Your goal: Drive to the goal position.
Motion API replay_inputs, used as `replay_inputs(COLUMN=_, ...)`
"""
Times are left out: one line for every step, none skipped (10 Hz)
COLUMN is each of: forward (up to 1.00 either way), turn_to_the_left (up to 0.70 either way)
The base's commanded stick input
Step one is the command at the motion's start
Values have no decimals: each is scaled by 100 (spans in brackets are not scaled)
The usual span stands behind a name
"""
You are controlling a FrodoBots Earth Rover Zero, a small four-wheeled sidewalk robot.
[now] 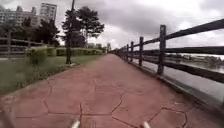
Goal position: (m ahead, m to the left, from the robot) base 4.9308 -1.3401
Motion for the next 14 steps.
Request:
replay_inputs(forward=50, turn_to_the_left=0)
replay_inputs(forward=50, turn_to_the_left=0)
replay_inputs(forward=50, turn_to_the_left=0)
replay_inputs(forward=50, turn_to_the_left=0)
replay_inputs(forward=50, turn_to_the_left=0)
replay_inputs(forward=50, turn_to_the_left=0)
replay_inputs(forward=50, turn_to_the_left=0)
replay_inputs(forward=50, turn_to_the_left=0)
replay_inputs(forward=50, turn_to_the_left=0)
replay_inputs(forward=50, turn_to_the_left=0)
replay_inputs(forward=50, turn_to_the_left=0)
replay_inputs(forward=50, turn_to_the_left=0)
replay_inputs(forward=50, turn_to_the_left=0)
replay_inputs(forward=50, turn_to_the_left=0)
